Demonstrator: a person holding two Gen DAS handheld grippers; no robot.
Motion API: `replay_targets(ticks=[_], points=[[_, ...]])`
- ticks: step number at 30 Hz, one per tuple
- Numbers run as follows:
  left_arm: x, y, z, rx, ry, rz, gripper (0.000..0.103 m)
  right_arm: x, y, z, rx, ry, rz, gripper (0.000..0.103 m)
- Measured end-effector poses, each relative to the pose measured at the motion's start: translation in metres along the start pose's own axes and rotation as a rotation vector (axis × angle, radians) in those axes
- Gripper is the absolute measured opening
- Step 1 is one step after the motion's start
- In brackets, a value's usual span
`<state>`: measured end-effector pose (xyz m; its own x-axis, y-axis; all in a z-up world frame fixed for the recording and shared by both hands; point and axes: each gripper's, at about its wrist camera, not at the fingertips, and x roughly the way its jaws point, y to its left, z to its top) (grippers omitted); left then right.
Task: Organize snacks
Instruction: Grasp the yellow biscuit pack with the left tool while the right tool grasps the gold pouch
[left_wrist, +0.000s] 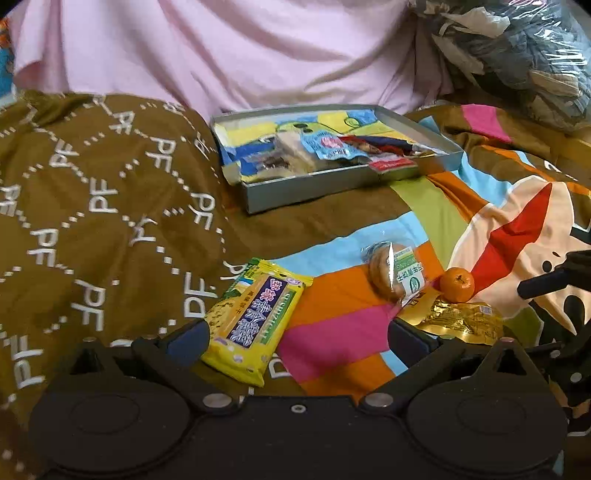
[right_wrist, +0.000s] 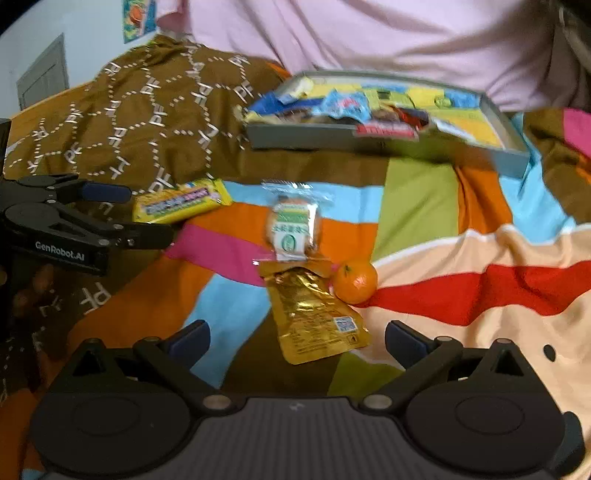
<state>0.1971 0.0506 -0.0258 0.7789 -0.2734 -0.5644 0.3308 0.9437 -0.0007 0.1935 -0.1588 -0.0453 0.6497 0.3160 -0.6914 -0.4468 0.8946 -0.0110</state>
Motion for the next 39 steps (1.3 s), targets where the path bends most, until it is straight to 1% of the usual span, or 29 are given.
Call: replay_targets(ticks=[2,5,7,9,11,14,15,18,20,21,23,25,27,30,33,34,37,38,39], points=[[0.008,0.006,0.002,-0.006,0.008,-0.015,0.102,0.006,-0.006,-0.001,0.028,0.023,0.008,0.103],[0.017,0.013,0.007,-0.001,-0.004,-0.015,0.102,0.014,-0.016,-0.002,0.083,0.034,0.023,0.103],[0.022,0.017,0.009,-0.005,-0.005,-0.014,0.102,0.018,-0.019,-0.001,0.106,0.03,0.026,0.103],[0.03,0.021,0.009,-0.012,0.016,-0.015,0.102,0.022,-0.019,0.001,0.11,0.019,0.031,0.103],[0.037,0.023,0.008,-0.019,0.043,0.003,0.102,0.028,-0.018,0.006,0.107,0.009,0.046,0.103],[0.038,0.022,0.005,-0.012,0.04,0.008,0.102,0.036,-0.017,0.012,0.113,-0.003,0.081,0.103],[0.038,0.021,0.005,-0.012,0.04,0.001,0.098,0.038,-0.017,0.013,0.117,-0.006,0.092,0.103],[0.038,0.022,0.005,-0.031,0.036,-0.01,0.093,0.045,-0.016,0.013,0.156,-0.017,0.124,0.103],[0.037,0.024,0.005,-0.049,0.036,-0.02,0.087,0.045,-0.012,0.009,0.18,-0.033,0.128,0.103],[0.036,0.025,0.005,-0.064,0.039,-0.03,0.084,0.044,-0.01,0.007,0.184,-0.038,0.132,0.102],[0.035,0.026,0.005,-0.095,0.046,-0.056,0.082,0.042,-0.005,0.005,0.187,-0.044,0.146,0.098],[0.033,0.025,0.005,-0.121,0.054,-0.091,0.077,0.04,0.001,0.002,0.182,-0.046,0.16,0.093],[0.033,0.022,0.004,-0.126,0.06,-0.117,0.077,0.039,0.006,0.001,0.175,-0.049,0.169,0.093],[0.038,0.017,0.003,-0.101,0.067,-0.102,0.078,0.042,0.013,0.002,0.15,-0.047,0.143,0.092],[0.049,0.018,0.003,-0.107,0.071,-0.083,0.078,0.047,0.019,0.005,0.125,-0.048,0.108,0.09],[0.051,0.018,0.004,-0.107,0.068,-0.08,0.078,0.048,0.022,0.006,0.112,-0.049,0.092,0.085],[0.054,0.014,0.006,-0.091,0.067,-0.07,0.076,0.049,0.029,0.005,0.071,-0.047,0.049,0.079],[0.053,0.012,0.005,-0.077,0.069,-0.064,0.074,0.048,0.03,0.004,0.063,-0.046,0.043,0.075],[0.053,0.01,0.004,-0.065,0.071,-0.058,0.069,0.047,0.031,0.004,0.057,-0.046,0.039,0.07]])
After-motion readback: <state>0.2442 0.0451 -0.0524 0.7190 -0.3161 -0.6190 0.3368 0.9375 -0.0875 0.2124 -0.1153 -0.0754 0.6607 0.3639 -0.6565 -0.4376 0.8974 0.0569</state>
